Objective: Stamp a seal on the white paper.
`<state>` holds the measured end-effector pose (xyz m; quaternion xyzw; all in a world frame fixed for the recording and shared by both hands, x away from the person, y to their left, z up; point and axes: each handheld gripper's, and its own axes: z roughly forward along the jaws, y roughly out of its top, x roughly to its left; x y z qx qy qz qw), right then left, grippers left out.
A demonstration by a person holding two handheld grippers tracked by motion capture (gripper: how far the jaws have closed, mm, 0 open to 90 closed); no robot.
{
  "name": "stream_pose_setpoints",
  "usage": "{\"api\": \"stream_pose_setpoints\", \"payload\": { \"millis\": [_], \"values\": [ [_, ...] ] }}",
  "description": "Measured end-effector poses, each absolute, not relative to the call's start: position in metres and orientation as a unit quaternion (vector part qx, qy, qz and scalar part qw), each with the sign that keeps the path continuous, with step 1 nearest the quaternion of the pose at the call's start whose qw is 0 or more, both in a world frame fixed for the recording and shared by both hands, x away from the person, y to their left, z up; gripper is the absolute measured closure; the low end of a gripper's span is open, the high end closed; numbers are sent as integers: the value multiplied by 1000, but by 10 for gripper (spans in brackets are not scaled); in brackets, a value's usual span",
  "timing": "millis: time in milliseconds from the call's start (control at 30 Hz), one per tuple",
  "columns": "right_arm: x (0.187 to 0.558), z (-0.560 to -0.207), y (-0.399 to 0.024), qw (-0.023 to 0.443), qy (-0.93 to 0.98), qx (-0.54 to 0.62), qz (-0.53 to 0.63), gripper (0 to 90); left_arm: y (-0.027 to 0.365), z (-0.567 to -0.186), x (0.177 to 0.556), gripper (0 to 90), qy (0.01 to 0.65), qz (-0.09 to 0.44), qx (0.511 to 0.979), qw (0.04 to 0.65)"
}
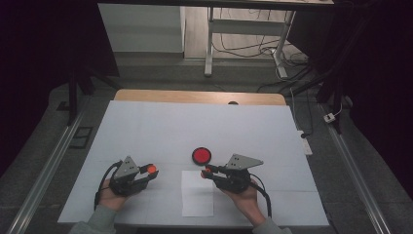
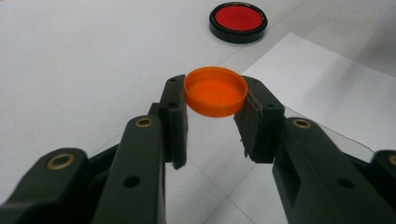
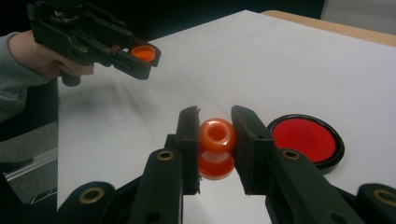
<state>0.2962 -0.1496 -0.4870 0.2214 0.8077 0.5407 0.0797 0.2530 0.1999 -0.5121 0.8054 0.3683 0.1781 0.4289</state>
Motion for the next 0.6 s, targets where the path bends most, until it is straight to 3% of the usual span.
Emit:
{"api": "stream_pose_setpoints", "payload": {
  "millis": [600],
  "values": [
    [293, -500, -132, 76, 839, 206, 497, 727, 200, -512, 253, 643, 368, 178, 805, 430]
  ]
}}
